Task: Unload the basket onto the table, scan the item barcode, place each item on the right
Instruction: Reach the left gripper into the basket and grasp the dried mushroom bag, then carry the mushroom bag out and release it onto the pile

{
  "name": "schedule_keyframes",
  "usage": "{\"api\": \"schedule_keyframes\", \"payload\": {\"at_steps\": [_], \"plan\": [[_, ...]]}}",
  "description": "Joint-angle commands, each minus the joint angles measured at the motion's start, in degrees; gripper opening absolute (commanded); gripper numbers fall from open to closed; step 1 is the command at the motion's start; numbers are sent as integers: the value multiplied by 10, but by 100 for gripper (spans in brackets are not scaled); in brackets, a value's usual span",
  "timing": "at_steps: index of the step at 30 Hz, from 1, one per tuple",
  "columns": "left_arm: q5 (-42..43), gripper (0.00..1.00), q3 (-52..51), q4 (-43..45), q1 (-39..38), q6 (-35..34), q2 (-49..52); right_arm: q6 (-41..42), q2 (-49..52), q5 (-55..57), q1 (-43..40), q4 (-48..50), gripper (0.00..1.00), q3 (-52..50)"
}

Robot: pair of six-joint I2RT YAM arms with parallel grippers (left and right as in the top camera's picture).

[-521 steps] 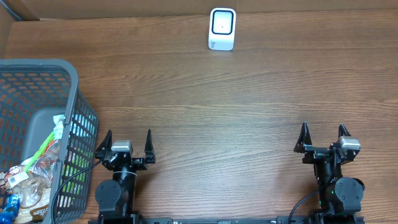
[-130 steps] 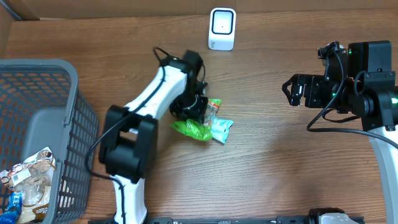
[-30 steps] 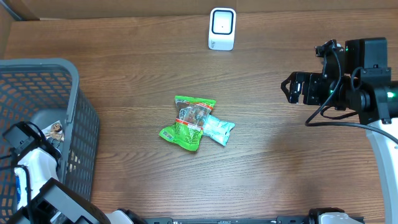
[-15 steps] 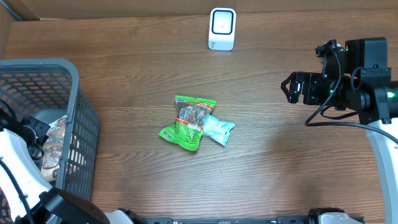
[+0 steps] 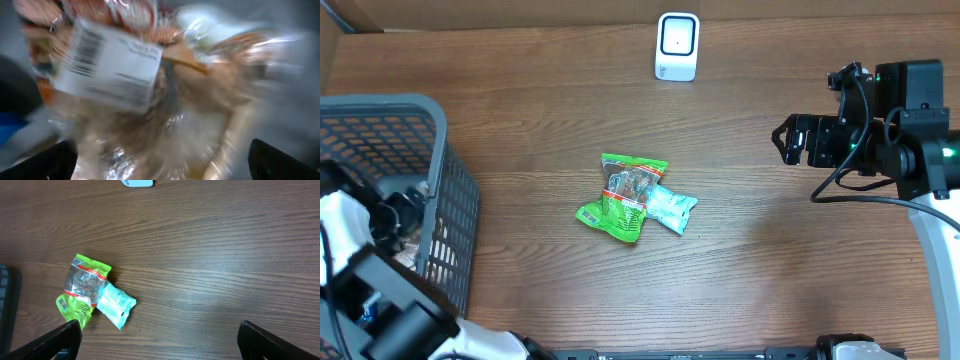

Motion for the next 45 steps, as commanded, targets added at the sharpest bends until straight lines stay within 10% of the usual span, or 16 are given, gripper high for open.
{"api": "schedule_keyframes", "payload": {"at_steps": [1, 6, 10, 12, 21, 34, 45], "plan": [[-2, 100, -5, 0, -5, 29, 47, 0, 0, -5, -2, 2, 100, 10], [-2, 89, -5, 3, -5, 29, 78, 0, 0, -5, -2, 2, 100, 10], [-2, 20, -4, 3, -5, 26, 78, 0, 0, -5, -2, 1, 100, 10], [-1, 4, -1, -1, -5, 21, 78, 0, 0, -5, -2, 1, 100, 10], [23, 4, 120, -119, -5, 5, 78, 0, 0, -5, -2, 2, 100, 10], [208, 4, 628, -457, -12, 8, 77, 0, 0, -5, -2, 1, 100, 10], [226, 4, 718, -457, -195, 33, -32, 0, 0, -5, -2, -3, 100, 10]]}}
